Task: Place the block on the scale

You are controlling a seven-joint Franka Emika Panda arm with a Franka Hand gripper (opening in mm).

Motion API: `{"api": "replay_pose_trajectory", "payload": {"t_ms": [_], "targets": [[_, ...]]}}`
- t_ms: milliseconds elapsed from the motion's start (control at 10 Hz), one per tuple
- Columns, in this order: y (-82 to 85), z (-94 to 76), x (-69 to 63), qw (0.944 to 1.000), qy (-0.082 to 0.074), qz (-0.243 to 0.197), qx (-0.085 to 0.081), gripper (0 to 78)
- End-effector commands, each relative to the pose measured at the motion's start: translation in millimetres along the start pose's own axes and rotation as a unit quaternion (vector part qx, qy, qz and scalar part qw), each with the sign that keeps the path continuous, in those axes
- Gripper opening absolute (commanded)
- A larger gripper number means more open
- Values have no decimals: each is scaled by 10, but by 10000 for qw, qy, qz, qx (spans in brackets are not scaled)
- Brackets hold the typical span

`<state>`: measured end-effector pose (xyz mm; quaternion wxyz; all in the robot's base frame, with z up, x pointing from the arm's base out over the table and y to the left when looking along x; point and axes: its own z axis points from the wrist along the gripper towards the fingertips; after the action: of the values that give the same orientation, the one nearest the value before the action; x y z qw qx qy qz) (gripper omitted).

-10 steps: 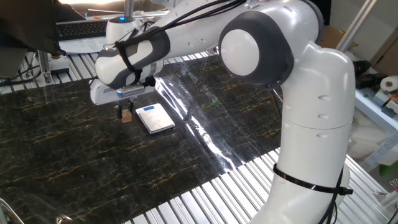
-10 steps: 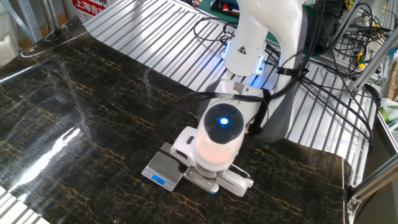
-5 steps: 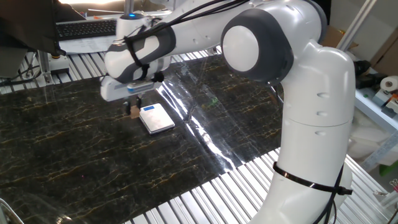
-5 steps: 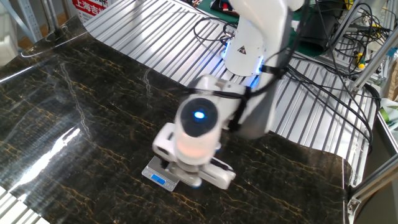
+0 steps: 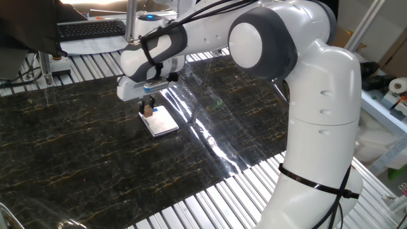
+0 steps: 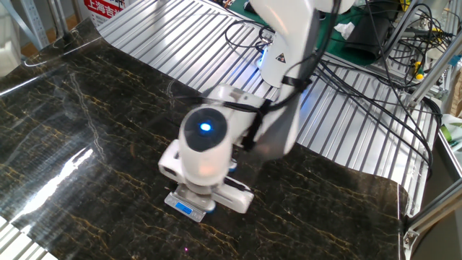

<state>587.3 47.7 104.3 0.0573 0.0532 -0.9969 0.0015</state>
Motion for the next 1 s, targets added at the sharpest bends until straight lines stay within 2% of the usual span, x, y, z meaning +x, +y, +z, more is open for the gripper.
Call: {"api": "replay_pose_trajectory", "payload": {"t_ms": [100, 300, 500, 1000], "targets": [[-90, -54, 8, 10000, -13, -24, -8, 12], [-80, -15, 133, 9996, -244, 103, 0, 12], [-68, 1, 202, 9995, -289, 117, 5, 12], [-175, 5, 221, 9991, -417, 115, 15, 12]]}}
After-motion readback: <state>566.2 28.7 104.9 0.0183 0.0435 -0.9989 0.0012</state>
